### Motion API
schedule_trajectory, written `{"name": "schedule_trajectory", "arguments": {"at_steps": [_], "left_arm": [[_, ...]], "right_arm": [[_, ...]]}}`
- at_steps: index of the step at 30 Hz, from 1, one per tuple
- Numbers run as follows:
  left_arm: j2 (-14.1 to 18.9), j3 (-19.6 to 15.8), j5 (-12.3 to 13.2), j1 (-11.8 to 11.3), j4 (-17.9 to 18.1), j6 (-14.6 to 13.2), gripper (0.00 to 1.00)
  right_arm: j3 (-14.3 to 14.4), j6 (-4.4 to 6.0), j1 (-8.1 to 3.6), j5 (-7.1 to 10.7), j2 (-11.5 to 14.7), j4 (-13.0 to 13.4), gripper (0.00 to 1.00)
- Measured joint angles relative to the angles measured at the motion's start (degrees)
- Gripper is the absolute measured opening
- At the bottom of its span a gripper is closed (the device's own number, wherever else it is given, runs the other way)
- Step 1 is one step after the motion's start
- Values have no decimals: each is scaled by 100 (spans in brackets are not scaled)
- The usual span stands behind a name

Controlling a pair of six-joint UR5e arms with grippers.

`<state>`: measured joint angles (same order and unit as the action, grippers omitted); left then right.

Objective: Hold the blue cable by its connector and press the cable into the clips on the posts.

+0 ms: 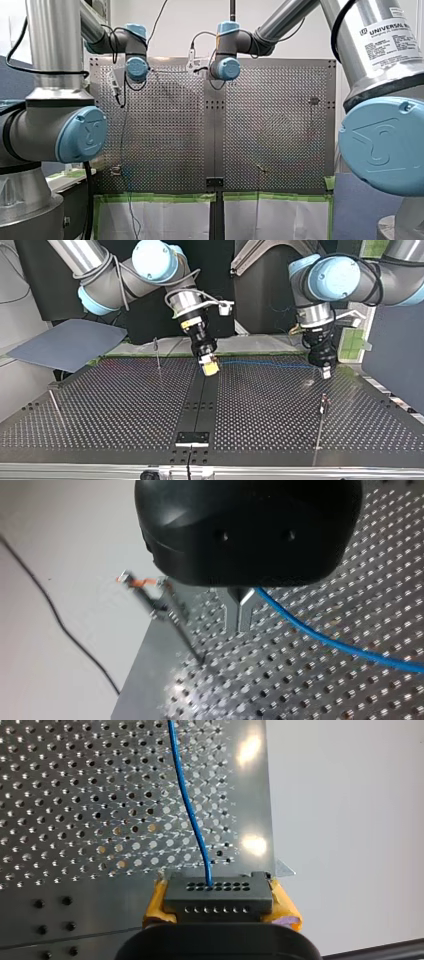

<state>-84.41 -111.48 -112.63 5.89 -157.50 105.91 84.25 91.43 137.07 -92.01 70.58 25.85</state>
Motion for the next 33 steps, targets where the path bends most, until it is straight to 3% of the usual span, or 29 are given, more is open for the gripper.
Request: {"name": "schedule_trajectory", "arguments": {"at_steps": [6,14,24,33], "left_arm": [[0,176,338,-347,-64,29,0],[-7,490,482,-767,-127,67,0],[-163,905,731,-925,-338,115,0],[-307,976,939,-1019,-360,134,0]], "right_arm": [[-105,104,7,89,-23,18,0],[-216,172,30,173,-77,26,0],[-324,176,35,159,-90,20,0],[-340,180,34,164,-98,7,0]]}}
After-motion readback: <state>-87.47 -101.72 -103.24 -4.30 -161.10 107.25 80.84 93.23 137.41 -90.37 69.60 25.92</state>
